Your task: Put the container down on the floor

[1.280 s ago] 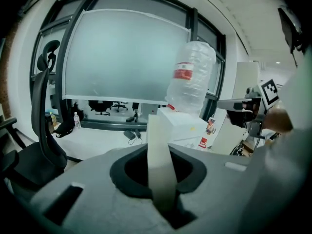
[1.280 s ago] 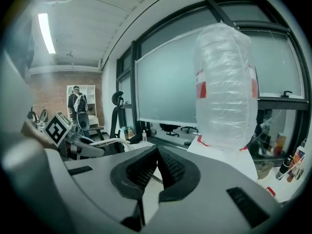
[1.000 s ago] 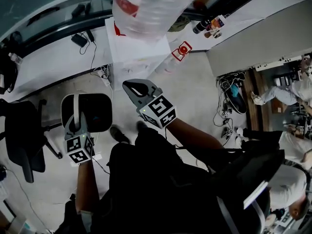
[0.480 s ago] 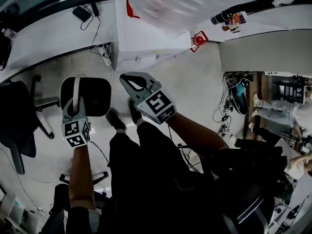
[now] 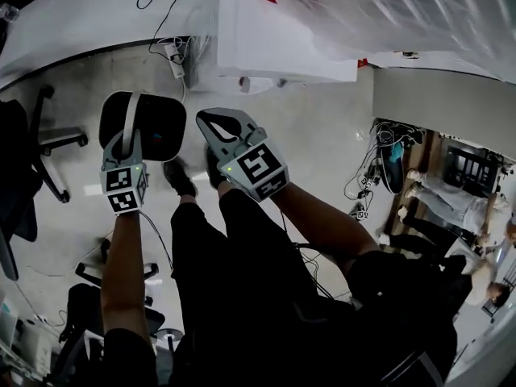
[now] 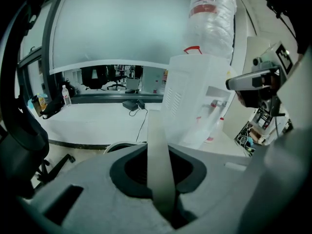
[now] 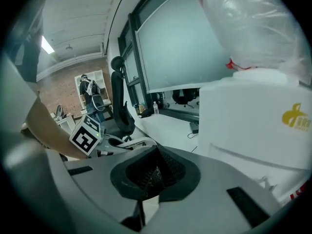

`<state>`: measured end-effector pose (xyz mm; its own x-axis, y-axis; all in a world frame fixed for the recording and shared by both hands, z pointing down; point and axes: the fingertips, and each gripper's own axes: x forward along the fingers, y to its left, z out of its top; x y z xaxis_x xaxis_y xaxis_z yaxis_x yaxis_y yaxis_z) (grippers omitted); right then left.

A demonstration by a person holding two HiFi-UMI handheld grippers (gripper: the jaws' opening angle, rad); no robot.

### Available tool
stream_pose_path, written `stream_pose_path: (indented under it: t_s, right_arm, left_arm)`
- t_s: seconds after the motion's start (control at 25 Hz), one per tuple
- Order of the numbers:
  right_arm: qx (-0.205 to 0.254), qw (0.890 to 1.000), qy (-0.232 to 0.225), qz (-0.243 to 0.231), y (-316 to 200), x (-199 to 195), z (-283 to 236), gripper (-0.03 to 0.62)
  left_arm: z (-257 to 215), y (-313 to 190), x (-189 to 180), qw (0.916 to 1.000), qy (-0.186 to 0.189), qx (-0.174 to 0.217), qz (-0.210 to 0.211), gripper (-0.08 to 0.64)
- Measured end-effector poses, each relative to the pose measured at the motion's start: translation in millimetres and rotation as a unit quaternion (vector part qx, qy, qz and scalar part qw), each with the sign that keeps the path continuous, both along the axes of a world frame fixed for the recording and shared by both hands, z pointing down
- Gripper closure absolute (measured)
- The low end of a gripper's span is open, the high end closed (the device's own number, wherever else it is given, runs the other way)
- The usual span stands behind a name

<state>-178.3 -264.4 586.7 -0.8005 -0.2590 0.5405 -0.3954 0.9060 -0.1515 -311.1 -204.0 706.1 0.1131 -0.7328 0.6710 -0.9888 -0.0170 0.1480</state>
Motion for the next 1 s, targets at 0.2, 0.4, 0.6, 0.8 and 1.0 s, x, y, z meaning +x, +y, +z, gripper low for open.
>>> stream_pose_path:
  t_s: [0.2, 0.4, 0.6, 0.8, 1.0]
  right_arm:
    - [-0.038, 0.999, 0.009, 0.010, -1.1, -10.6, 47.7, 0.588]
    - [-0.048, 0.998, 0.026, 0.020, 0.9, -19.7, 93.5, 0.588]
    - [-0.065, 0.997, 0.047, 0.000, 9.4, -24.7, 140.3, 0.587]
    - [-0.079, 0.995, 0.063, -0.017, 18.9, -26.1, 179.4, 0.587]
    - [-0.086, 0.994, 0.071, -0.013, 19.0, -26.9, 210.5, 0.586]
  left_arm:
    - [48.3, -13.2, -1.5, 0.9999, -0.002, -0.011, 0.010, 0.500]
    - [102.1, -14.7, -6.2, 0.9987, -0.011, -0.031, 0.038, 0.500]
    - [150.0, -13.4, -3.7, 0.9968, -0.019, -0.049, 0.060, 0.500]
    - [190.2, -19.8, -3.4, 0.9955, -0.018, -0.060, 0.071, 0.500]
    - [223.0, -26.8, -9.2, 0.9960, -0.021, -0.053, 0.069, 0.500]
